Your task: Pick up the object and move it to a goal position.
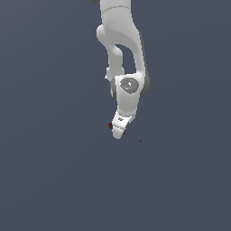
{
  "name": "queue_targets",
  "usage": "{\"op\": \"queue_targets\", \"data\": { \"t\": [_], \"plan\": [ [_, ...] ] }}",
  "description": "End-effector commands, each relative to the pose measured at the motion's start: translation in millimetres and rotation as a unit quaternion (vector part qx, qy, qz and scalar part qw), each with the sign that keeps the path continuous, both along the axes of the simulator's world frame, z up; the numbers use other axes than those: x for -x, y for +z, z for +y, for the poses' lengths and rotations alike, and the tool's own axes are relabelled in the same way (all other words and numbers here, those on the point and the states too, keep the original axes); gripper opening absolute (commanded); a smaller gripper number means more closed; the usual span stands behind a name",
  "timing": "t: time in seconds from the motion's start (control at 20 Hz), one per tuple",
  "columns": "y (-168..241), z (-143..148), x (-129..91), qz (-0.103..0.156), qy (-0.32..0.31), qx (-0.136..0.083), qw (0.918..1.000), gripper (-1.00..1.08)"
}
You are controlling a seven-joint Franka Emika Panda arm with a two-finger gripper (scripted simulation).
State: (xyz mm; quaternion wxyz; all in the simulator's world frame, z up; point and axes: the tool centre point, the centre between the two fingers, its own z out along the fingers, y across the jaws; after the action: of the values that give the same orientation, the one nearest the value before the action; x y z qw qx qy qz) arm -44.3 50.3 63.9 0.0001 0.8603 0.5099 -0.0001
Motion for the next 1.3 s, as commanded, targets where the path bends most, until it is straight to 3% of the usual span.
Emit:
{"op": "queue_targets", "data": {
  "t": [0.0,0.7,0.75,1.25],
  "plan": [
    [-4.1,-0.1,0.3,0.0,0.0,0.0,1.0,1.0],
    [-49.3,0.2,0.6,0.0,0.003,0.0,1.0,1.0],
    [-49.3,0.2,0.6,0.0,0.003,0.0,1.0,-1.0],
    [-49.1,0.2,0.6,0.0,0.003,0.0,1.0,-1.0]
  ]
}}
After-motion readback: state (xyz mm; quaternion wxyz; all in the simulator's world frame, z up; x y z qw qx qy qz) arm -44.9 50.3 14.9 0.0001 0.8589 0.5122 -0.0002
